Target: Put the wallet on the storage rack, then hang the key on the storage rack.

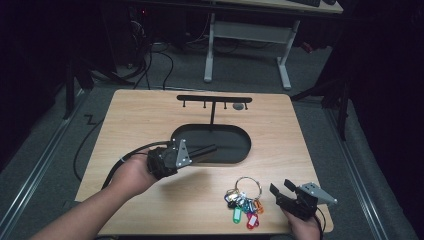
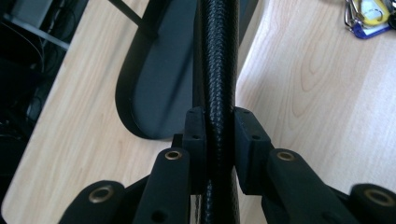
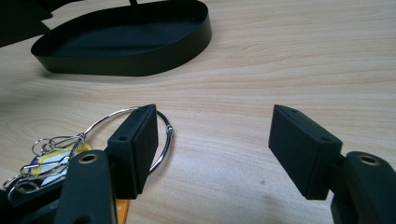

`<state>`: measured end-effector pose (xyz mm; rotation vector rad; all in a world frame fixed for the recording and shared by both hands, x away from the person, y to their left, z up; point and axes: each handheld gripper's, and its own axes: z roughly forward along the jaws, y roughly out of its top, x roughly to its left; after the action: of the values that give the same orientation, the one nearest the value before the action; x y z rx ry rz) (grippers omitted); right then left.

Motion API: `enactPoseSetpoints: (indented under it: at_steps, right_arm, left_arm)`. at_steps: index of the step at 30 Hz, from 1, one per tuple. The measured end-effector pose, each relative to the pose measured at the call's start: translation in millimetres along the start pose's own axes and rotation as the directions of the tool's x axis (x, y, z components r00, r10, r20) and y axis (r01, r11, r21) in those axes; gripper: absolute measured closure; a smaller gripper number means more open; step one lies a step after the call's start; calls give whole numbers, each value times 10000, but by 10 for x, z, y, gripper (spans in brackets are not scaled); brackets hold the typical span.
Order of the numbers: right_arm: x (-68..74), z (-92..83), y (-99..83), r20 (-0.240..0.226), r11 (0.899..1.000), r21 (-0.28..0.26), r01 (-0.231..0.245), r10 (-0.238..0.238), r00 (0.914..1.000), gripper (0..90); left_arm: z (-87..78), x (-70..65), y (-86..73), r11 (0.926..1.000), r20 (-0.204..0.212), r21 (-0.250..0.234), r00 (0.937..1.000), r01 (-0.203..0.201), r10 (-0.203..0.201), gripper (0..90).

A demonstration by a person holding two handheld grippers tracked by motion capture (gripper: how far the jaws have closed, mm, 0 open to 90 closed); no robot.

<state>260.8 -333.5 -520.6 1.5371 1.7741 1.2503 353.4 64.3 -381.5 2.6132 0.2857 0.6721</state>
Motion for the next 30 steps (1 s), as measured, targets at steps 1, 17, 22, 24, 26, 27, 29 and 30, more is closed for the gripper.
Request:
enactPoseSetpoints:
  at_steps: [1, 17, 22, 24, 26, 27, 29, 30]
  right_arm:
    - [-3, -22, -8, 22, 10000, -37, 17, -17, 10000, 333]
    - [-89, -75, -64, 238, 9998, 29, -194, 193, 9995, 331]
    - [-70, -73, -55, 207, 9999, 45, -127, 126, 9997, 332]
    - [-50, -97, -41, 179, 10000, -77, -35, 37, 9998, 332]
    - [-28, -129, -40, 161, 9998, -184, -25, 27, 9999, 333]
    - [-26, -141, -44, 156, 9998, -219, -38, 41, 9999, 333]
    - [-32, -146, -45, 147, 9996, -246, -135, 138, 9998, 333]
    - [-39, -144, -40, 156, 9996, -254, -117, 121, 9998, 333]
  left_arm:
    - [20, -3, 23, 10000, 12, -13, 10000, -25, 25, 769]
    - [215, 188, 445, 9941, -387, -339, 9940, -1033, 1020, 770]
    - [309, 217, 466, 9902, -537, -208, 9891, -1383, 1370, 770]
    - [357, 206, 470, 9886, -776, -143, 9859, -1500, 1485, 770]
    - [382, 192, 485, 9861, -888, -144, 9825, -1656, 1637, 770]
    - [393, 189, 495, 9854, -908, -150, 9817, -1695, 1675, 770]
    - [415, 183, 524, 9825, -1015, -77, 9776, -1862, 1845, 770]
    - [437, 186, 543, 9802, -1090, -51, 9745, -1979, 1962, 771]
